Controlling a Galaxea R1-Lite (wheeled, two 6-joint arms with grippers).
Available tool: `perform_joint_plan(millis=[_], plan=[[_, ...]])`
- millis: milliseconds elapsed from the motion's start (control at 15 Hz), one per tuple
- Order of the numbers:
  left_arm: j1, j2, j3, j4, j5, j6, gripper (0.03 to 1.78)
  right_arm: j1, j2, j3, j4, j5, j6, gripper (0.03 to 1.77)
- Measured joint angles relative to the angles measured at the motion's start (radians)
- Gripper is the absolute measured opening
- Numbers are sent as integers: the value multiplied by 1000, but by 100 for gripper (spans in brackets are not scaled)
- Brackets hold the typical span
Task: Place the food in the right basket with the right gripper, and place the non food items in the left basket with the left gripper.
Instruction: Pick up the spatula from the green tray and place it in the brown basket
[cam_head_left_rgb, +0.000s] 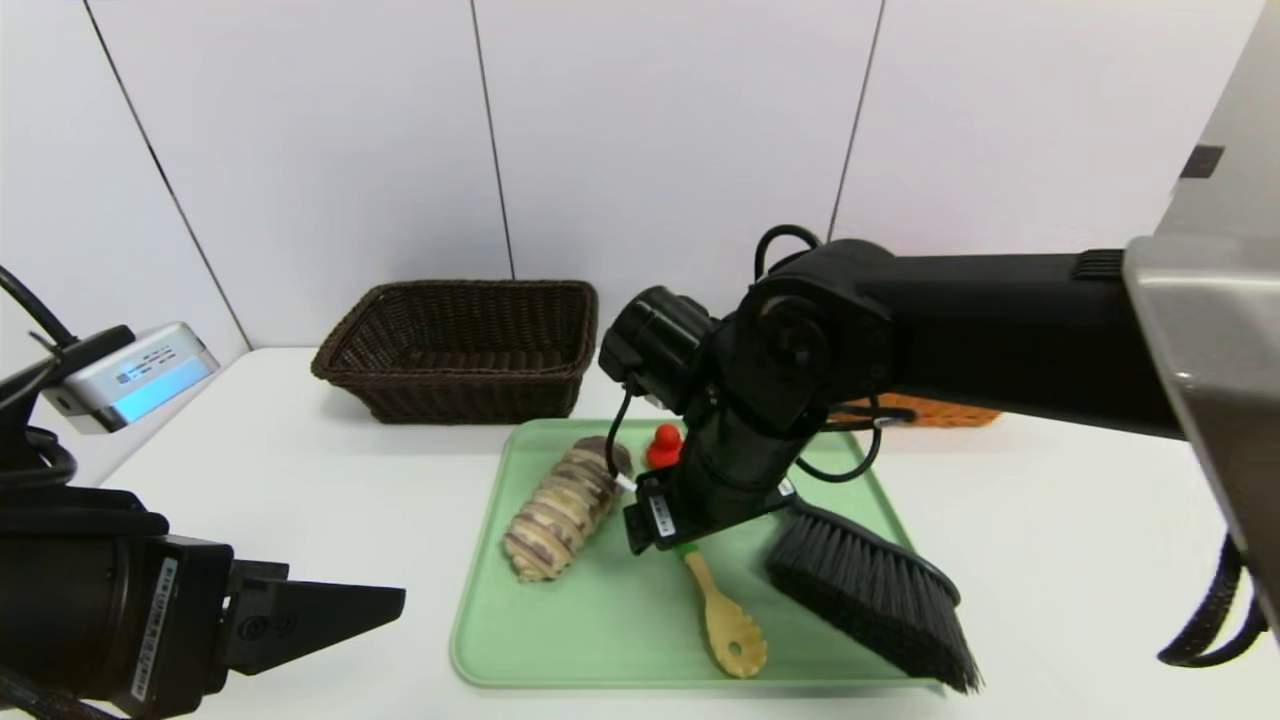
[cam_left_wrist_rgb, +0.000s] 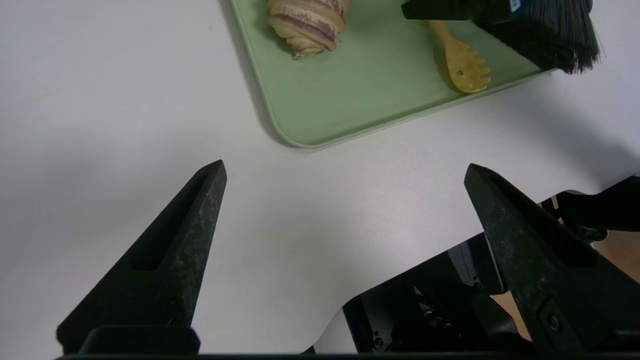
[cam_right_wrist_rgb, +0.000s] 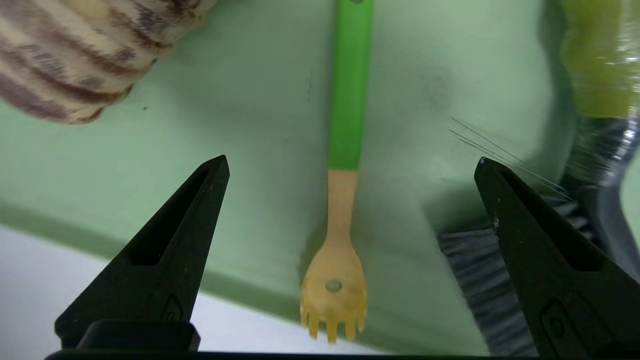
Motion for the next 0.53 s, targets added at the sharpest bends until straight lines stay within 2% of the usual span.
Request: perform_joint_plan(millis=[533], plan=[[0,-17,3,11,0,-2,169,-15,77,-6,-19,-4,-1,170]])
